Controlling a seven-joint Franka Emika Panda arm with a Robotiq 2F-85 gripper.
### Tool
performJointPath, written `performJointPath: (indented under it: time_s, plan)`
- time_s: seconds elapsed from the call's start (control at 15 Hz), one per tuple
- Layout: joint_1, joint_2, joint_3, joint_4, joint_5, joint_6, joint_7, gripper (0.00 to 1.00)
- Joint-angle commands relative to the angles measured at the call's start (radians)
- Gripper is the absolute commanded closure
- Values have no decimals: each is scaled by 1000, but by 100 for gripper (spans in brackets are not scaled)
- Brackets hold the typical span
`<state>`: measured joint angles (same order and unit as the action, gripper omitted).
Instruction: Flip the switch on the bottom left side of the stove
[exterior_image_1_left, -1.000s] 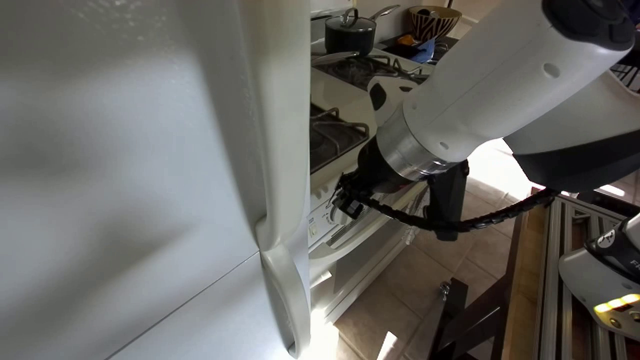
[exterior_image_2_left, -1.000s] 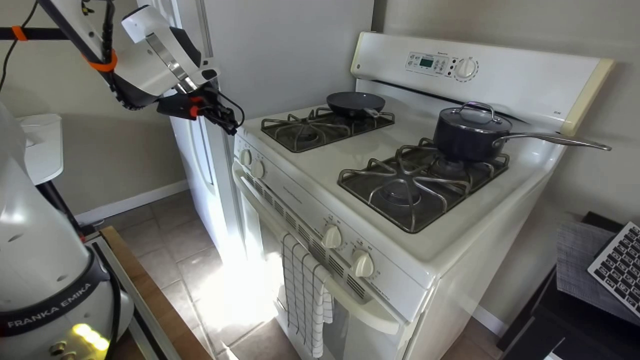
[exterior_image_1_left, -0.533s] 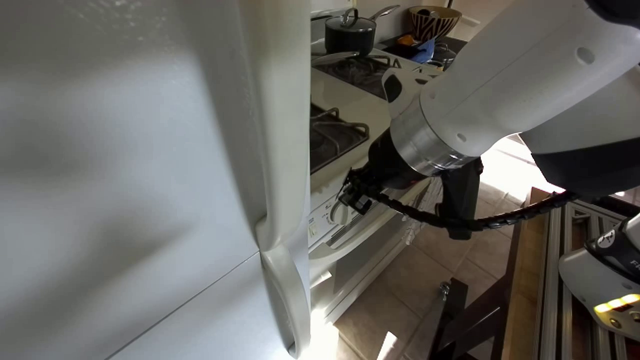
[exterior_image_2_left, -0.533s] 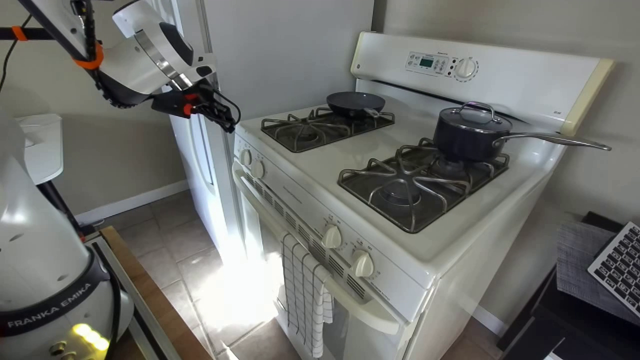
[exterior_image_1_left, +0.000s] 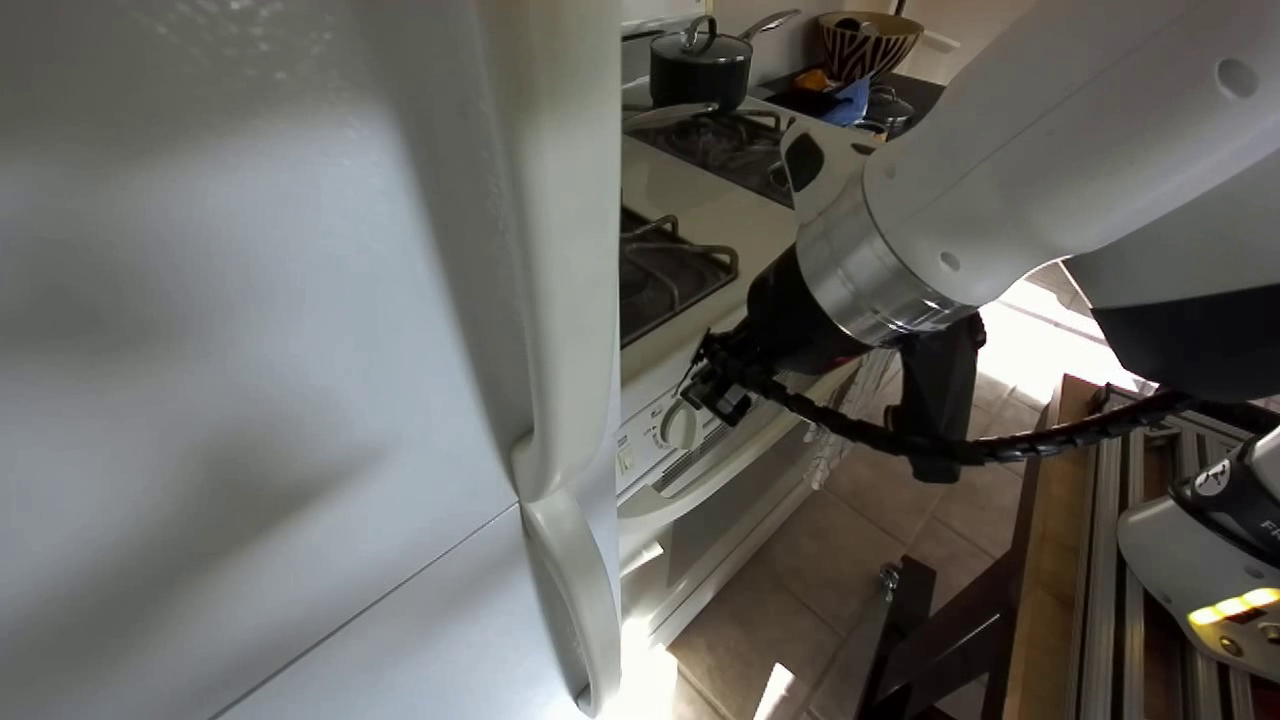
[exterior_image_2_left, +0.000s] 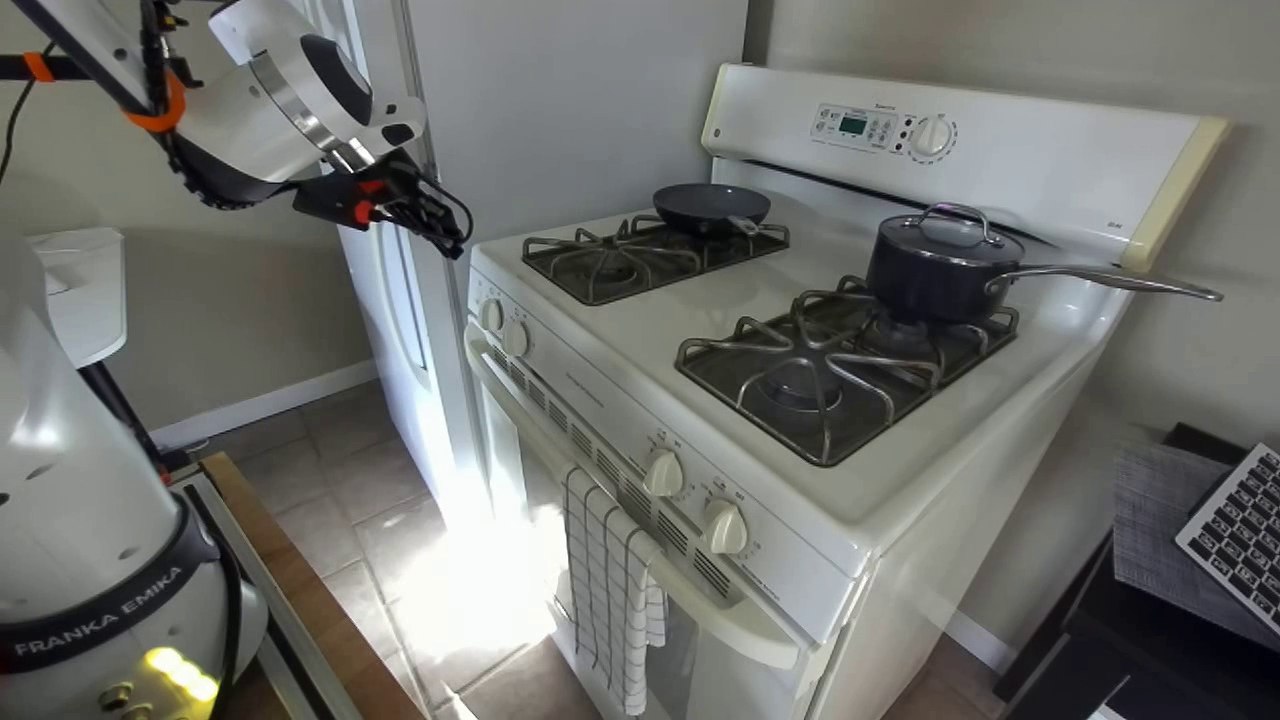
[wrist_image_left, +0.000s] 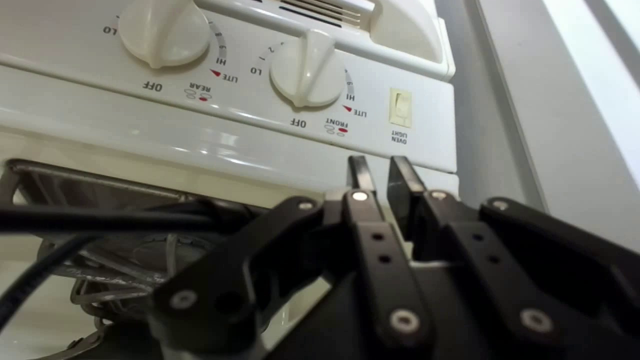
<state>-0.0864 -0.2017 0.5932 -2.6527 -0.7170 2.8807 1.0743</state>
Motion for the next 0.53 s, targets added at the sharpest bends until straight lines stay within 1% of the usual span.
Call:
performJointPath:
  time_s: [0.0,0.27,0.33,0.4,0.47]
  plan:
    - [29,-41,-19,-32,48,11,-21,57]
    - [39,-47,-25,-30,60,-3,-20,57]
    - [47,-43,-30,-29,65,1,-36,57]
    - [21,-15,-14,-2,24,0,-3,82]
    - [24,-15,-16,-3,25,0,-6,82]
